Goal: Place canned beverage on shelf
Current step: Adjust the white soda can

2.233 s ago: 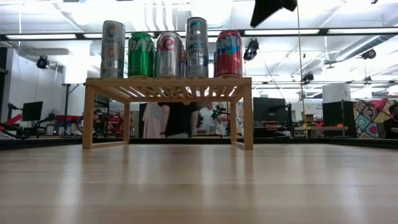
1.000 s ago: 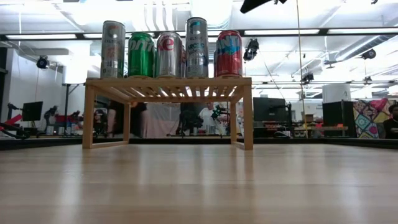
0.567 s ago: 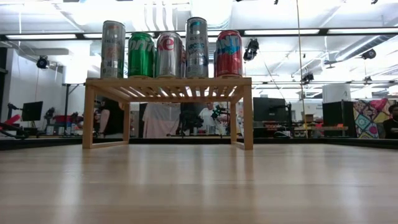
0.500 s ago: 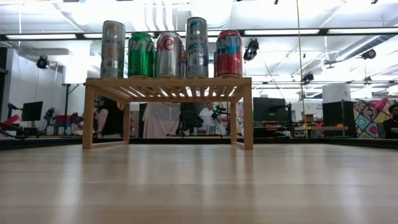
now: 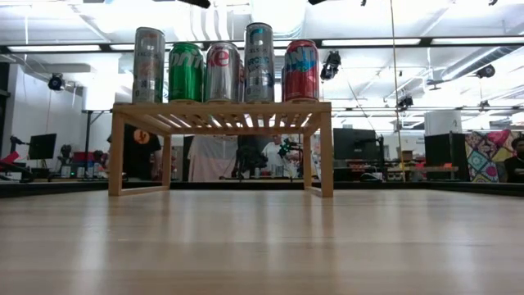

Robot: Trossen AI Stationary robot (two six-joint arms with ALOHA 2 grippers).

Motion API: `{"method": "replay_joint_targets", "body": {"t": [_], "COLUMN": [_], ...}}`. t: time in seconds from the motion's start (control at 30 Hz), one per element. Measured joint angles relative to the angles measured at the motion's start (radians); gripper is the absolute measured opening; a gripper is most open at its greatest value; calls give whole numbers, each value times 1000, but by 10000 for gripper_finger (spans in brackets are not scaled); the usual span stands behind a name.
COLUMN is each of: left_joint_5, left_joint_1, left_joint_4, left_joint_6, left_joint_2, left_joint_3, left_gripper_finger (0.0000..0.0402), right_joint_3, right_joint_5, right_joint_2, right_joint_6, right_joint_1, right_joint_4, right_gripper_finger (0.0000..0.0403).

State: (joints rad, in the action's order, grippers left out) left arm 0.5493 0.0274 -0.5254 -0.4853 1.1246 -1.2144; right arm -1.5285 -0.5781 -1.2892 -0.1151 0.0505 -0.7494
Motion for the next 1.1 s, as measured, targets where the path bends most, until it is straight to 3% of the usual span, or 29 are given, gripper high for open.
{"method": "replay_joint_targets", "body": {"t": [0.53, 1.1], "left_joint_5": [138, 152], "left_joint_1": [-45, -45], "left_joint_4": [34, 44], "left_joint_6": [9, 32], "left_joint_2": [118, 164], "left_joint_3": [0, 0], "left_gripper_finger": [0, 0], "right_joint_3": [6, 6], "right_joint_5": [0, 0], "right_joint_2": [-1, -1], "right_joint_6": [1, 0], "right_joint_1": [0, 0], "right_joint_4": [-4, -2], "right_gripper_finger": [9, 9]}}
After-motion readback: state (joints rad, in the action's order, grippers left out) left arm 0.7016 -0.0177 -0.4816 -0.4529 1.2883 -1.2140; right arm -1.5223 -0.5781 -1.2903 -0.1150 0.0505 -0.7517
